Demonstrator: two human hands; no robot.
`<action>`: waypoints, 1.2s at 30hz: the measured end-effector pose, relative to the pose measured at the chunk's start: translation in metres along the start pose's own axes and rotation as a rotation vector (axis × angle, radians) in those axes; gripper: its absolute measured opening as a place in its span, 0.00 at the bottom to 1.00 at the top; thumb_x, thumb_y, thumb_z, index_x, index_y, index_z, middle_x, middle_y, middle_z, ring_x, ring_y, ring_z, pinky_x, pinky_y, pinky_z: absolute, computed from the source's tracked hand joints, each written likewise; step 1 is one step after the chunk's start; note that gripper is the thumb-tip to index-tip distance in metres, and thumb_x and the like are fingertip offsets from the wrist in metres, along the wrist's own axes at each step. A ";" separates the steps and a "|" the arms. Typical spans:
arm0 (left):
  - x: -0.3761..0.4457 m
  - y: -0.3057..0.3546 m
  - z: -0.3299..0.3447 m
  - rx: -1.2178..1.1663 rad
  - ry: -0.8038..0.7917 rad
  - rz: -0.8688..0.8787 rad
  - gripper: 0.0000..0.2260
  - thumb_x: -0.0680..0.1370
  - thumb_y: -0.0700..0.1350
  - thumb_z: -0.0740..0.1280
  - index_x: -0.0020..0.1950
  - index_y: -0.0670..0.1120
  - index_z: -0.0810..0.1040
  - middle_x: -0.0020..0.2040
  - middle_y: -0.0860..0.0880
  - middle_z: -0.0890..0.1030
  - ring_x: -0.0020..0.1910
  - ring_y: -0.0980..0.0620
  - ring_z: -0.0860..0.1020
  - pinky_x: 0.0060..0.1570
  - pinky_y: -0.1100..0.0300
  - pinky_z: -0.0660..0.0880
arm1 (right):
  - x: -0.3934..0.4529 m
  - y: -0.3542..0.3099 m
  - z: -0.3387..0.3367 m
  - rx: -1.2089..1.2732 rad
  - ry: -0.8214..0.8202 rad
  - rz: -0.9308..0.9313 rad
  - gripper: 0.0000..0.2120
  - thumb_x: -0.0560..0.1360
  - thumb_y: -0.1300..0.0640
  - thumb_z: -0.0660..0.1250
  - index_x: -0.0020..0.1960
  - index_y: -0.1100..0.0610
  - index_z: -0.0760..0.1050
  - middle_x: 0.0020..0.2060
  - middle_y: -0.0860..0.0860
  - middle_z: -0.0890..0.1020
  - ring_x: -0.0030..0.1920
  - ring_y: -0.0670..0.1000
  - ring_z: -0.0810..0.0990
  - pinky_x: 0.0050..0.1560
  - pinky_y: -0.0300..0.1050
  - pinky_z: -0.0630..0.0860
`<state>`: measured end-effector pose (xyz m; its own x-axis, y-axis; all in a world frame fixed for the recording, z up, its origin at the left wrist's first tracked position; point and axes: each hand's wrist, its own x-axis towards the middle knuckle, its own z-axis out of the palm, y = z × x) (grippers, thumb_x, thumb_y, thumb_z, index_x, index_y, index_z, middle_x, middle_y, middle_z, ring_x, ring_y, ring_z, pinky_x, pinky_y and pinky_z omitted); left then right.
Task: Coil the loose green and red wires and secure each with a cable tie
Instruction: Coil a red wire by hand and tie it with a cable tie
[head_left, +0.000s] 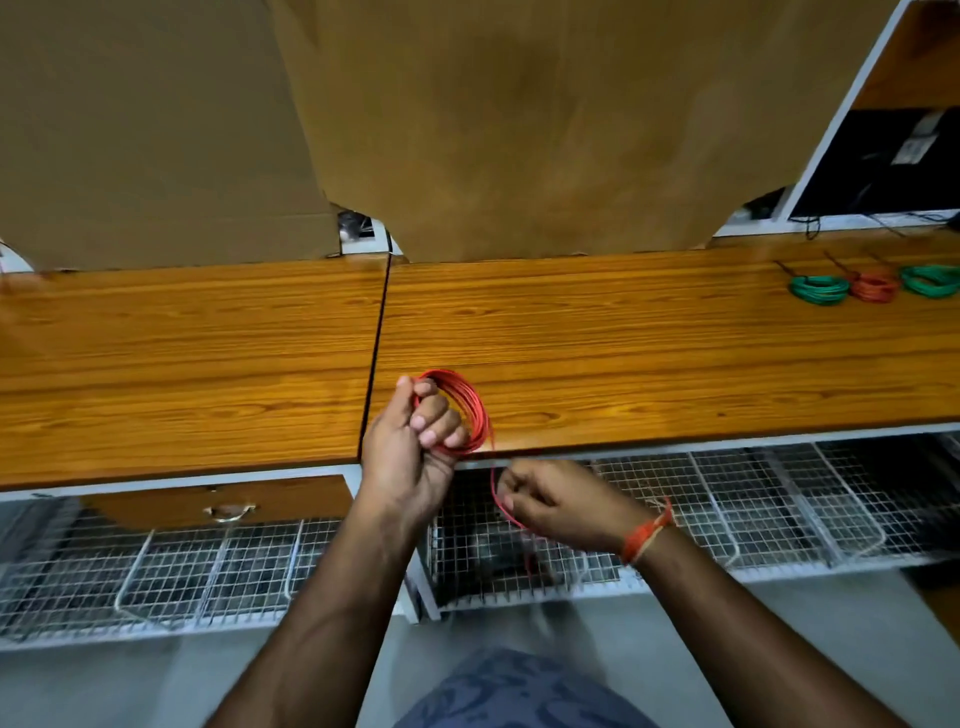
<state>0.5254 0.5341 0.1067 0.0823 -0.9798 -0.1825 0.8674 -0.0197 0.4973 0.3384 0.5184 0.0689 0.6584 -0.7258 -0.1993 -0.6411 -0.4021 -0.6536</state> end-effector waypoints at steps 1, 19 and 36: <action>0.003 0.004 -0.003 0.013 0.012 0.022 0.16 0.87 0.51 0.54 0.42 0.47 0.70 0.24 0.55 0.63 0.20 0.59 0.61 0.24 0.65 0.63 | -0.001 -0.006 0.003 0.018 -0.038 0.010 0.06 0.84 0.53 0.62 0.50 0.48 0.75 0.41 0.46 0.81 0.39 0.44 0.77 0.38 0.39 0.70; -0.007 0.046 -0.026 0.221 -0.105 -0.078 0.16 0.87 0.49 0.54 0.42 0.47 0.70 0.24 0.56 0.64 0.20 0.60 0.61 0.24 0.65 0.61 | 0.054 -0.040 0.055 0.099 0.513 0.166 0.34 0.75 0.53 0.75 0.77 0.49 0.63 0.69 0.48 0.75 0.68 0.48 0.72 0.69 0.51 0.70; -0.020 0.012 -0.051 0.987 -0.323 0.276 0.19 0.86 0.53 0.54 0.44 0.41 0.72 0.32 0.47 0.71 0.30 0.51 0.68 0.31 0.57 0.64 | -0.015 -0.089 0.013 -0.019 0.503 -0.254 0.05 0.82 0.55 0.67 0.51 0.53 0.82 0.43 0.41 0.83 0.43 0.39 0.80 0.43 0.38 0.76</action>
<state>0.5597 0.5632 0.0728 -0.0441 -0.9784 0.2021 0.0467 0.2000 0.9787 0.3908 0.5727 0.1203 0.5271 -0.7796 0.3382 -0.4971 -0.6057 -0.6213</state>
